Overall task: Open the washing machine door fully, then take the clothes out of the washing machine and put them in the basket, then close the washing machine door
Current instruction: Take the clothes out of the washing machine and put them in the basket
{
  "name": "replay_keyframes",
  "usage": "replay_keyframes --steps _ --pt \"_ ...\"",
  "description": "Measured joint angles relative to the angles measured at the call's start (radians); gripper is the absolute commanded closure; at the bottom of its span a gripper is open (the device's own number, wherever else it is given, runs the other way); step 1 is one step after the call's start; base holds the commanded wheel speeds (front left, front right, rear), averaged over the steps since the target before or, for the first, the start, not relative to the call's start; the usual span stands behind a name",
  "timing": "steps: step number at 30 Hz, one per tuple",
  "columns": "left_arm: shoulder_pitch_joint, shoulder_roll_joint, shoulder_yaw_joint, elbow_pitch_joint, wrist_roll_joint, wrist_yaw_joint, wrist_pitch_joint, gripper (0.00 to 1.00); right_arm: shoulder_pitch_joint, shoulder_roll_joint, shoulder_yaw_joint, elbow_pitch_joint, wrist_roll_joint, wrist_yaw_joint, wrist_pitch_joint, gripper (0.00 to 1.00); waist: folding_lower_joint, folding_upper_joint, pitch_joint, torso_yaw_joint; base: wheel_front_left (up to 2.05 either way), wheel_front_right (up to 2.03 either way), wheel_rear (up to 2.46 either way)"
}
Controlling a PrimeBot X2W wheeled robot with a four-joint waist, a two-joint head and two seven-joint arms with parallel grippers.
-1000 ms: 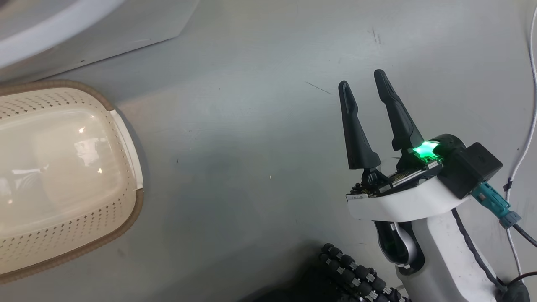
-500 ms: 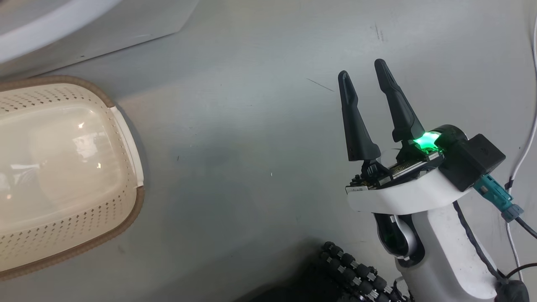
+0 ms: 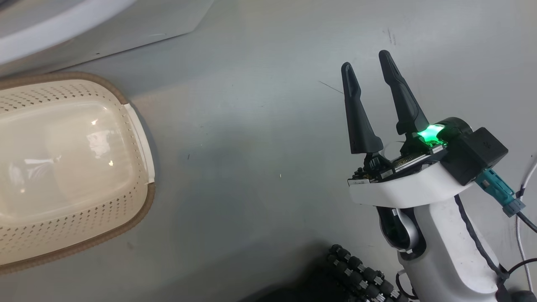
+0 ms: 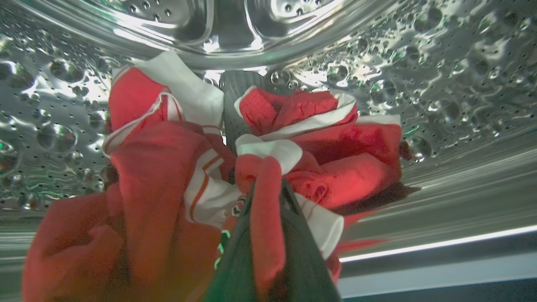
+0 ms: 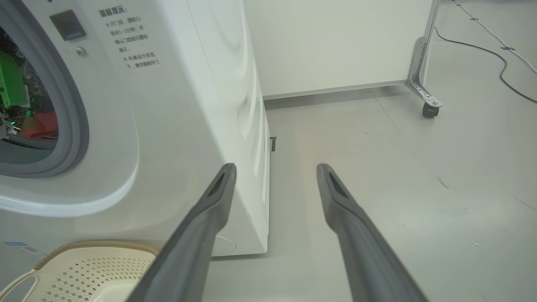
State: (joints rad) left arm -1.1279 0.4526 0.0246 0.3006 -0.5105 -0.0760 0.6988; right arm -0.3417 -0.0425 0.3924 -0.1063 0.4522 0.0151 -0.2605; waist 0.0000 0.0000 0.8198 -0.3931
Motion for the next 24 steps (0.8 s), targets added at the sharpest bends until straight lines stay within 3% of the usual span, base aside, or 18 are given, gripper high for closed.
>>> replay_keyframes --steps 10,24 --pt "0.068 -0.049 -0.01 -0.026 -0.008 -0.019 -0.133 1.0 0.0 -0.001 -0.025 0.019 -0.04 0.0 0.0 0.0 0.0 0.0 -0.026 0.042 0.0 0.0 0.0" --pt "0.246 -0.126 -0.021 -0.079 0.01 -0.031 -0.403 1.0 0.001 -0.003 -0.059 0.05 -0.095 0.004 0.0 0.0 0.0 0.0 -0.099 0.116 0.0 0.0 0.0"
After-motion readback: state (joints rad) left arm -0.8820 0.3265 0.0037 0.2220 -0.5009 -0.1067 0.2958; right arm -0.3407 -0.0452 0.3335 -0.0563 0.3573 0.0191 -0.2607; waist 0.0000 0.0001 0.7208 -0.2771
